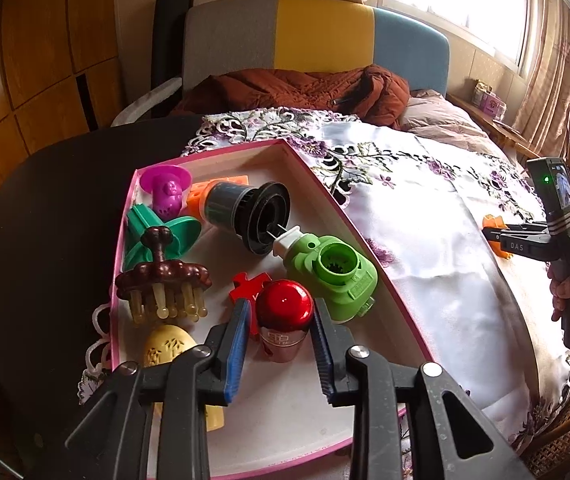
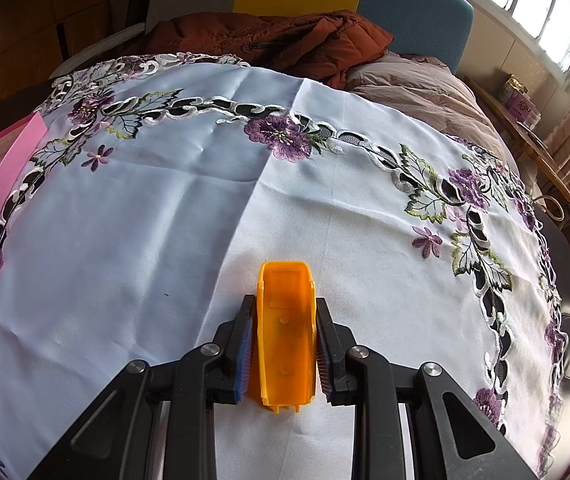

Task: Organize rigid objects
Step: 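Carry the red cylinder into the tray and open the left gripper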

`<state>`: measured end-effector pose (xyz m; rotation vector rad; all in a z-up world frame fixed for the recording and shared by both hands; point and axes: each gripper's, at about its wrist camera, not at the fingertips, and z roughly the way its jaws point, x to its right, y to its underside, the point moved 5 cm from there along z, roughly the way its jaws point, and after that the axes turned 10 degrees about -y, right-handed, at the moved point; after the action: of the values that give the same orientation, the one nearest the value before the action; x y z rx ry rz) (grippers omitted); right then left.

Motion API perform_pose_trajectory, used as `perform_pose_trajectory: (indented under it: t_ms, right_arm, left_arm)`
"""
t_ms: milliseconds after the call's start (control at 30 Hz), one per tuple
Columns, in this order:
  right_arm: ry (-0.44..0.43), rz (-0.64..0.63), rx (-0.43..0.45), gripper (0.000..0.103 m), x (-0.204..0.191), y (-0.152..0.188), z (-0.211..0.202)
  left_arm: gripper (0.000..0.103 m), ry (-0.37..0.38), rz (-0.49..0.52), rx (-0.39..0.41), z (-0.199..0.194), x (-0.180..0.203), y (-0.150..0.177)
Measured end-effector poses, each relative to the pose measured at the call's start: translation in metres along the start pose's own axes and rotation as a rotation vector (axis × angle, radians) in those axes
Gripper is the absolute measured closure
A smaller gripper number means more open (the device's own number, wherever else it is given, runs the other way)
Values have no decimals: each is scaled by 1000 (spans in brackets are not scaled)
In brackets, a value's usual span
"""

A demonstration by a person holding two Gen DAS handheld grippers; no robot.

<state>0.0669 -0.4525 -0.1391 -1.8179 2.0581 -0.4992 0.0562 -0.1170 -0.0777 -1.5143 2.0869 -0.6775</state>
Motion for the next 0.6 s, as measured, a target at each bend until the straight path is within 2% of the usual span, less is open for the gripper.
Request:
perform_pose_trajectory:
  t_ms: [300,400,533,600]
  right_arm:
    - [-1,-7,-9,76,0,0,0]
    - [-1,-8,-10,76,0,0,0]
    - [-1,-10,-11,76,0,-1,0]
    - [-3,-9,-12,76,0,-1,0]
  left_arm:
    - [65,7,-2,-7,-5,-8,10]
    - [65,39,-28,-25,-3,-11,11]
    - [65,45,-55,2,-14,-24,8]
    - [64,34,-37,19,-19,-29,10]
